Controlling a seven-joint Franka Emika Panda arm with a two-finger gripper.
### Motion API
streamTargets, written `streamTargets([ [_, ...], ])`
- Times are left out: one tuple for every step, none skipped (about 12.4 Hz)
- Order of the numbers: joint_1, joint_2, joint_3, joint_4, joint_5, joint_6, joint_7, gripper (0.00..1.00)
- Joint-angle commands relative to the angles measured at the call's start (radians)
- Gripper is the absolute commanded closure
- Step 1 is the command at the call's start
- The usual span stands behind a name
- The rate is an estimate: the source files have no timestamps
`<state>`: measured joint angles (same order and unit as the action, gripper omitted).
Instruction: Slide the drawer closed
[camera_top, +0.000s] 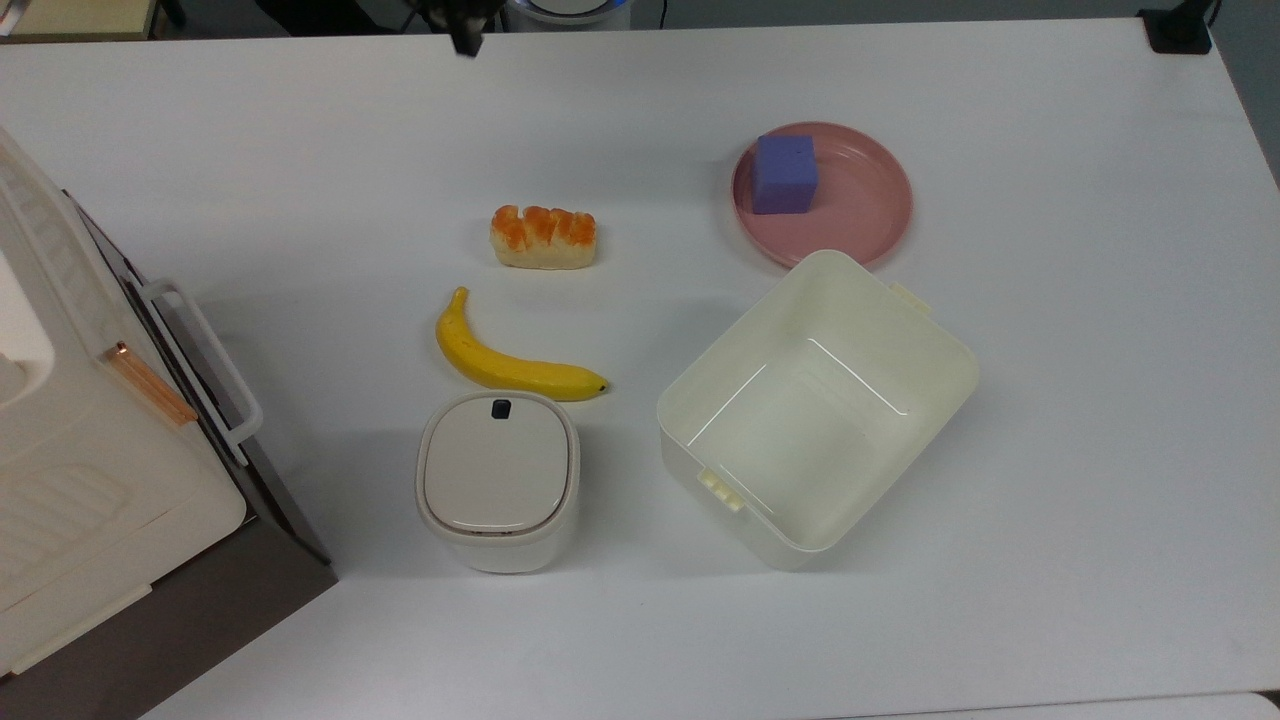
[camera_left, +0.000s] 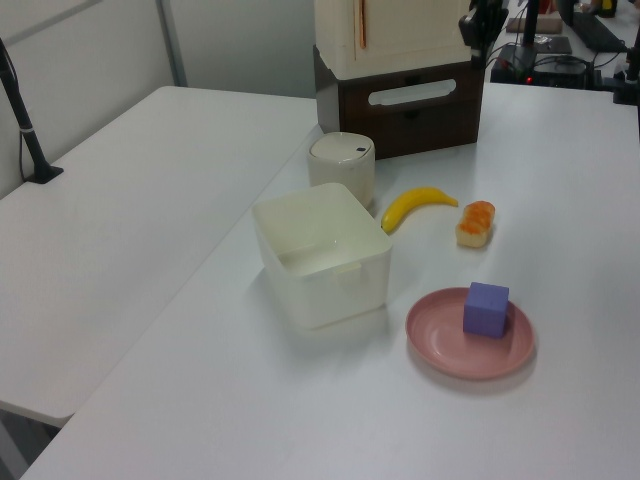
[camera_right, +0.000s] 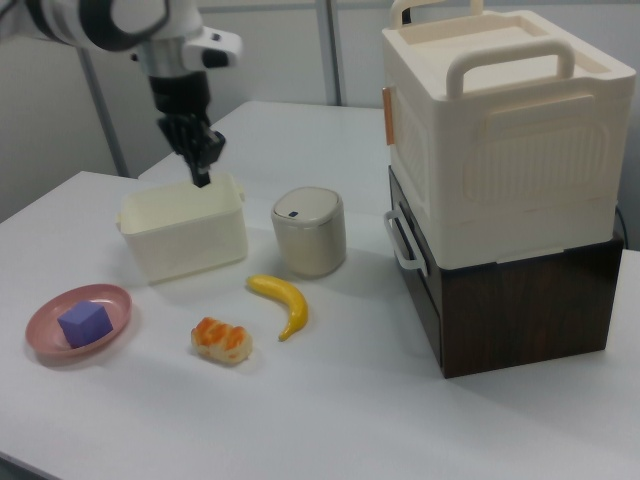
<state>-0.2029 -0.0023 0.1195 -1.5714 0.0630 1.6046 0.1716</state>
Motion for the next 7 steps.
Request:
streamTargets([
  [0.0, -0.027, 0.012, 0.037, 0.0, -0.11, -0.128, 0.0],
  [0.0, -0.027, 0.012, 0.037, -0.032, -0.111, -0.18, 0.0],
  [-0.007, -0.028, 0.005, 0.033, -0.061, -0.112, -0.27, 0.0],
  [-0.013, -0.025, -0.007, 0.028, -0.074, -0.111, -0.387, 0.0],
  [-0.019, -0.024, -0.012, 0.021, -0.089, -0.106, -0.441, 0.0],
  [-0.021, -0.027, -0.012, 0.019, -0.104, -0.1, -0.457, 0.0],
  [-0.023, -0.028, -0.014, 0.021, -0.104, -0.098, -0.471, 0.0],
])
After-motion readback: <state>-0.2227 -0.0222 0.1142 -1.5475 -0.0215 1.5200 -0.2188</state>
